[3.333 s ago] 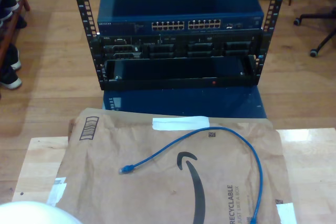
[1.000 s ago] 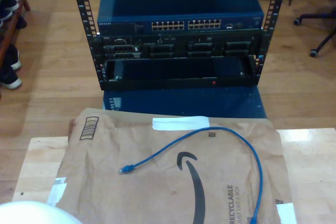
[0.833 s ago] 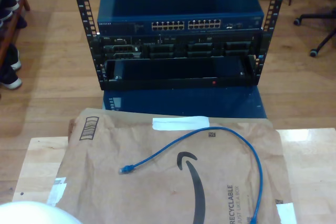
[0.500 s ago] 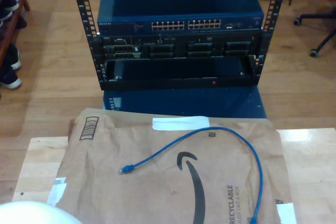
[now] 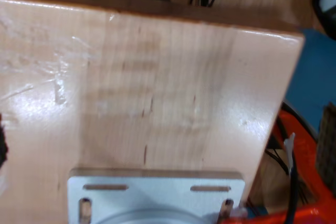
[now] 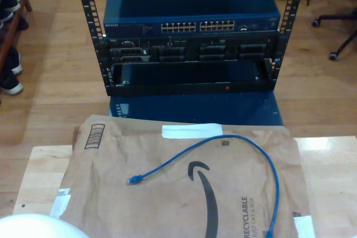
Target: Grab the cable and plug it in
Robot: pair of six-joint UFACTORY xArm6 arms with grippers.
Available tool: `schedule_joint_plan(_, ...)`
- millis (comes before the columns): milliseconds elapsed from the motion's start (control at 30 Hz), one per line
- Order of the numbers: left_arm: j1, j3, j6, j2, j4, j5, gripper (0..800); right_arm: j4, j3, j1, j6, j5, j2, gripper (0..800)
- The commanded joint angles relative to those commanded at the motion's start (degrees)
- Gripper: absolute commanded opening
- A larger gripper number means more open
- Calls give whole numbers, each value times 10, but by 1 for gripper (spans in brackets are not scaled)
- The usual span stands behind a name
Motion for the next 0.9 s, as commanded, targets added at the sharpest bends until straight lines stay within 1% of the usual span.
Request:
schedule_joint_plan(67, -17, -34, -9, -3, -3, 16, 799, -1, -18, 53, 51, 0, 4, 796)
schedule_joint_plan(133, -61, -62, -47, -2, -11, 41, 799, 0, -21, 77, 92, -4, 4, 796)
schedule_joint_plan(200, -128, -88, -114, -1, -12, 74, 799, 0, -25, 113, 139, -5, 4, 796)
schedule_joint_plan(300, -227, -120, -227, 4, -12, 109, 799, -2, -55, 212, 230, -27, 32, 794)
schedule_joint_plan(400, -331, -143, -348, 4, -14, 117, 799, -1, -94, 264, 318, -33, 78, 794)
schedule_joint_plan(467, -394, -164, -419, 4, -31, 119, 799, 0, -118, 297, 382, -34, 98, 794)
schedule_joint_plan(567, -478, -191, -490, 5, -81, 138, 799, 0, -162, 382, 493, -34, 144, 794)
schedule_joint_plan(667, -552, -196, -548, 9, -123, 142, 799, -1, -196, 453, 599, -33, 180, 793)
schedule_joint_plan(767, -621, -222, -618, 38, -139, 138, 799, 0, -223, 526, 663, -33, 191, 792)
schedule_joint_plan(867, -689, -254, -681, 70, -142, 137, 799, 0, -236, 609, 702, -33, 199, 792)
schedule_joint_plan(900, -712, -263, -700, 77, -142, 137, 799, 0, -240, 642, 721, -34, 206, 792)
